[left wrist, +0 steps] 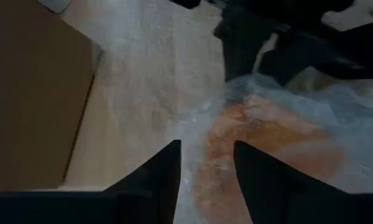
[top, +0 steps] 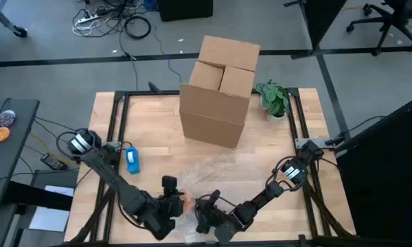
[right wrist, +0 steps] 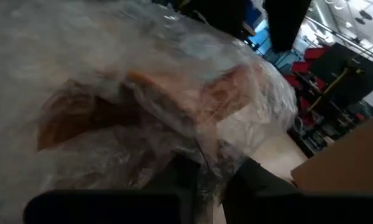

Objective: Wrap mug
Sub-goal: Wrap the orange mug using the transparent bubble wrap

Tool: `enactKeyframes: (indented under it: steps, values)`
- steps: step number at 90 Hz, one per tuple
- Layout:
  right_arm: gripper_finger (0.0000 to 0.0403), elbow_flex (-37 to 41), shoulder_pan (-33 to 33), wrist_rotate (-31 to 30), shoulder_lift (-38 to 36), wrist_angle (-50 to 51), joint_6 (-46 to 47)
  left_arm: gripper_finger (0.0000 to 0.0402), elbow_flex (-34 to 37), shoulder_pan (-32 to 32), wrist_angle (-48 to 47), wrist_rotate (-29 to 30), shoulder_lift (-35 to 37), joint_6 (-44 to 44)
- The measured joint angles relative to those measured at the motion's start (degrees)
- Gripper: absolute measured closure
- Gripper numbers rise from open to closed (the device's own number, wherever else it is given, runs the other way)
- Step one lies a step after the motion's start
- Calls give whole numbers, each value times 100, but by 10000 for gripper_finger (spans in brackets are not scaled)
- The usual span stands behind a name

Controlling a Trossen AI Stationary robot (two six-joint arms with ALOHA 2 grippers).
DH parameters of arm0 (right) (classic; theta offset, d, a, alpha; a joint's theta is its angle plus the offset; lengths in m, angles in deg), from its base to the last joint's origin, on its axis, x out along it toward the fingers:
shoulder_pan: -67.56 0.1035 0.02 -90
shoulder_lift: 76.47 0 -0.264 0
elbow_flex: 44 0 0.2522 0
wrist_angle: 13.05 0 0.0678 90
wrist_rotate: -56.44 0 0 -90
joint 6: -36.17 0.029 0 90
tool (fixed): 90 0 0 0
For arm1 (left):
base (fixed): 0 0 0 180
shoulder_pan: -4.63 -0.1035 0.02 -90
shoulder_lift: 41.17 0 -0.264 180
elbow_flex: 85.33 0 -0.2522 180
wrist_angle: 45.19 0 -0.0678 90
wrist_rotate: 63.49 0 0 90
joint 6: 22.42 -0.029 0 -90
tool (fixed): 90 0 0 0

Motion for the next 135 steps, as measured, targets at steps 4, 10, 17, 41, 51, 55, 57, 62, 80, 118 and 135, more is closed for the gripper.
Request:
enactKeyframes:
  steps: [4, 10, 17, 41, 51, 55, 57, 62, 80, 118, 135]
  values:
    - [374, 3, -5, 110, 0, 8, 2, 267, 0, -78, 45, -83, 0, -46]
    - [366, 9, -11, 112, 5, 32, 1, 268, 0, -237, 96, -476, 0, -159]
    - [355, 9, 0, 31, 7, 26, -92, 268, 22, -410, 253, -1067, -39, -299]
    - [325, 9, 13, -61, 7, -293, -1077, 268, 120, -752, 920, -2104, -107, -1009]
    - [318, 9, 34, -38, 8, -462, -1545, 269, 120, -844, 1012, -2393, -107, -1085]
    - [316, 9, 44, -38, 9, -548, -1729, 269, 120, -871, 1024, -2495, -107, -1116]
    - [315, 11, 54, -50, 9, -584, -1799, 269, 120, -885, 1035, -2544, -107, -1168]
    - [313, 11, 66, -93, 14, -648, -1923, 276, 120, -889, 1059, -2617, -107, -1277]
    - [308, 11, 114, -227, 20, -730, -2043, 379, 120, -850, 1028, -2512, -109, -1510]
    - [267, 292, 441, -204, -359, -730, -1910, 384, -181, -343, 383, -2299, -123, -1967]
    - [228, 1129, 487, -322, -1044, -563, -1117, 391, -330, -100, 77, -2103, -129, -1785]
